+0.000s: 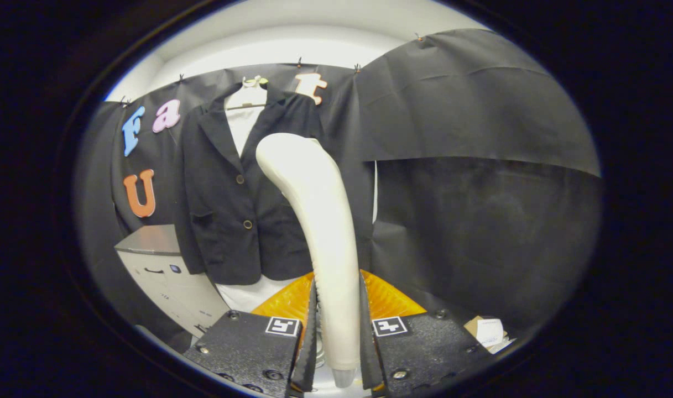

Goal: Iron the clothes twice with a garment steamer, once on the left side and once on the right side.

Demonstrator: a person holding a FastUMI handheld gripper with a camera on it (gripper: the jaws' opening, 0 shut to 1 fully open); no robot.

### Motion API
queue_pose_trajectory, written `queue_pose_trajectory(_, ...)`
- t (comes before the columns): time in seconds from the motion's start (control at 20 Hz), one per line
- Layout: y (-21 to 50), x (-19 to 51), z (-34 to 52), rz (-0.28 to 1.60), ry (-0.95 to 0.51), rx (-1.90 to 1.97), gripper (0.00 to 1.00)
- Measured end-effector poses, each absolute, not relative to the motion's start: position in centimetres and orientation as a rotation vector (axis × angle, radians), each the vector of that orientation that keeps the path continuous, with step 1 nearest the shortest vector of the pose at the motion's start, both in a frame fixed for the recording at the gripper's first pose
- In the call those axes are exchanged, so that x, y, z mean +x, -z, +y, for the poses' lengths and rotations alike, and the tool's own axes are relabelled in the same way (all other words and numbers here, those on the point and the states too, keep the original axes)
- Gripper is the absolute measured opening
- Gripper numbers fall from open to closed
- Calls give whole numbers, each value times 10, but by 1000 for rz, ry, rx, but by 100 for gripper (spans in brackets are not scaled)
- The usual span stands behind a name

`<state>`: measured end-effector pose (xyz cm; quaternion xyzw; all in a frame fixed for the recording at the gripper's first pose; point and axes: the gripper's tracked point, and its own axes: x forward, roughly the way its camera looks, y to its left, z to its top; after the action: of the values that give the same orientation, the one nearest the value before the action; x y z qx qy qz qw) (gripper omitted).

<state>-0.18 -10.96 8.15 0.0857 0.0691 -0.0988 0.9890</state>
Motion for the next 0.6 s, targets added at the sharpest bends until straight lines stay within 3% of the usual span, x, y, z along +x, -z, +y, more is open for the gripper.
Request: queue_pose_trajectory(0.6, -122, -81, -169, 28, 16, 231, 35)
